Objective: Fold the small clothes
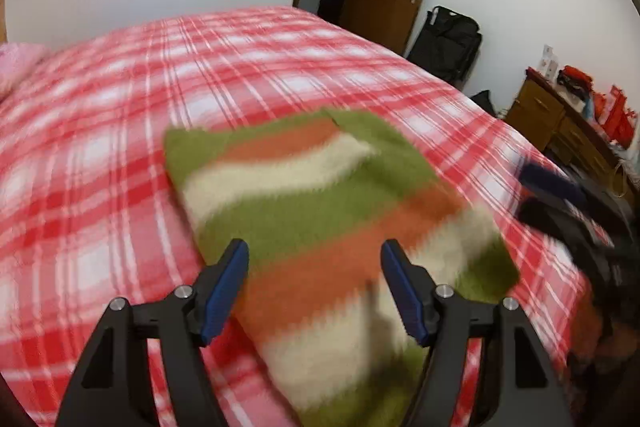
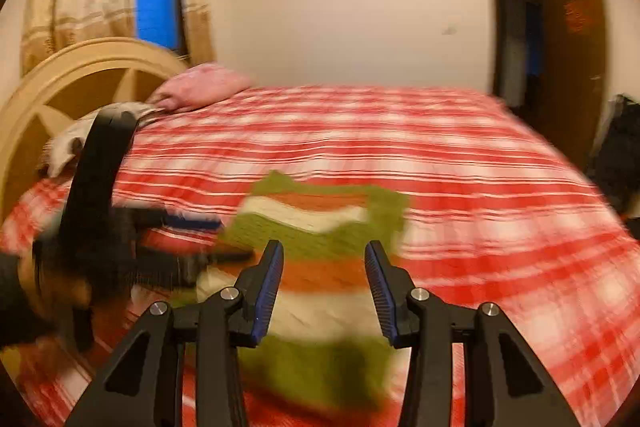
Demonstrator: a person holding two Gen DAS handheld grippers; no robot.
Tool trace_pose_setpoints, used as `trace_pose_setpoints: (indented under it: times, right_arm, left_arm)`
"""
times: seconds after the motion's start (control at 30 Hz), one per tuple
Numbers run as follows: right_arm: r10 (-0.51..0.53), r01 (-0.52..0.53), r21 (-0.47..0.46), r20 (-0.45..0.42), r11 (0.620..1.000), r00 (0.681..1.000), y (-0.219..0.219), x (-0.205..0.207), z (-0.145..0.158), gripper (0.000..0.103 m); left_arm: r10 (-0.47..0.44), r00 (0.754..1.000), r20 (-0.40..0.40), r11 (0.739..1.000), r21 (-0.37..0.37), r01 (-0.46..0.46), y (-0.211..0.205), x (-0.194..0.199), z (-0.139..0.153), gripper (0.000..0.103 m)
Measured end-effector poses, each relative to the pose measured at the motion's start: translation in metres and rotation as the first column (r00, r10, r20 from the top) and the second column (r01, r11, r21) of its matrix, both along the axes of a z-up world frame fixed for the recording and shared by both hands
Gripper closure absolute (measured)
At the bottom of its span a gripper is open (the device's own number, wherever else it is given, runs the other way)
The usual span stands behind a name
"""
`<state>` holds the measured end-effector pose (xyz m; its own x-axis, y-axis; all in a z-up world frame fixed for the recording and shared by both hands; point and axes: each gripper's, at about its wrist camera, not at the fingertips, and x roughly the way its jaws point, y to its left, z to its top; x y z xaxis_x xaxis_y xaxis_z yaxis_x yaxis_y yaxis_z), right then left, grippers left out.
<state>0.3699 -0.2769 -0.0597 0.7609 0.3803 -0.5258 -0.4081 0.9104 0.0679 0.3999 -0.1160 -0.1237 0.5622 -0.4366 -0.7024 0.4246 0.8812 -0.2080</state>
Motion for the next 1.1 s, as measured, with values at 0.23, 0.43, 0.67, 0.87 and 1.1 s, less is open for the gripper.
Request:
trace_pose_setpoints:
  times: [0.23, 0.43, 0.67, 0.87, 1.1]
  right_arm:
    - [-0.139, 0.138, -0.025, -0.307, 0.99, 0.942, -0.014, 0.089, -0.07, 0.059]
    - [-0.137, 0.144, -0.002, -0.311, 0.99, 0.941, -0.027, 0.079, -0.074, 0.06]
    - [-0.113, 0.109, -0.034, -0.175, 0.993, 0.978, -0.015, 0.031, -0.045, 0.059]
    - [-0.126, 0.093, -0.14, -0.252, 0.986, 0.959, -0.017, 0.018, -0.083, 0.059]
    - [-0.118, 0.083, -0.153, -0.236, 0.985, 0.964, -0.02, 0.012, -0.089, 0.059]
  left_arm:
    - [-0.01, 0.999, 0.037, 0.996, 0.092, 0.007, -0.01, -0.017, -0.027, 0.013]
    - [0.002, 0.999, -0.039, 0.999, 0.049, 0.0, -0.003, -0.01, -0.045, 0.004]
    - [0.023, 0.998, -0.066, 1.0, 0.008, -0.022, 0.004, -0.019, -0.046, 0.004]
    - [0.018, 0.997, -0.081, 1.0, 0.014, -0.017, 0.003, -0.019, -0.047, 0.004]
    - [0.019, 0.994, -0.107, 1.0, 0.001, -0.019, 0.007, -0.02, -0.051, 0.004]
